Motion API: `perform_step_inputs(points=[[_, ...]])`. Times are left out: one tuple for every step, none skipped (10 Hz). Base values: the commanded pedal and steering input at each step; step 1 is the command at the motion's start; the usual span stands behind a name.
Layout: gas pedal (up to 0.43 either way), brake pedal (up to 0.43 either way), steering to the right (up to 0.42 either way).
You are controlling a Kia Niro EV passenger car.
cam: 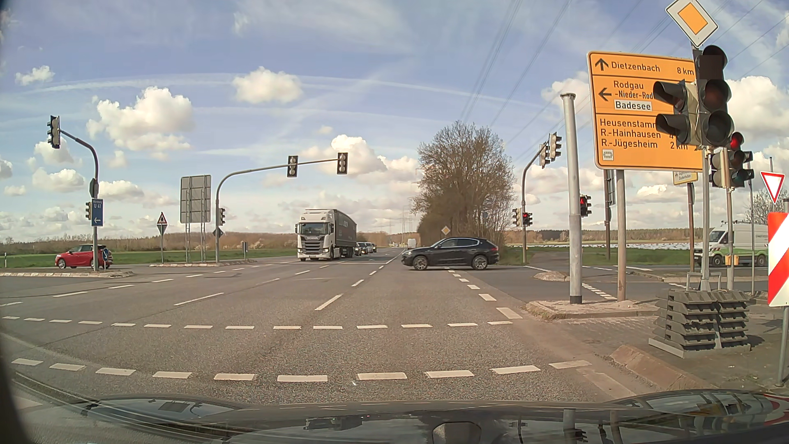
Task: Follow the waypoints while adhering to traffic rules and regulations
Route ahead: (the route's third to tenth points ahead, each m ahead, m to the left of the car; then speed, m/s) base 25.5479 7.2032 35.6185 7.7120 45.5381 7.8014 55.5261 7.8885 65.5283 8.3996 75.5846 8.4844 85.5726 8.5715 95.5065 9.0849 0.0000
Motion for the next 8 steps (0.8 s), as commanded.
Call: perform_step_inputs(points=[[0.0,0.323,-0.004],[0.0,0.323,-0.004],[0.0,0.323,-0.004],[0.0,0.323,-0.004],[0.0,0.323,-0.004],[0.0,0.323,-0.004],[0.0,0.323,-0.004],[0.0,0.323,-0.004]])
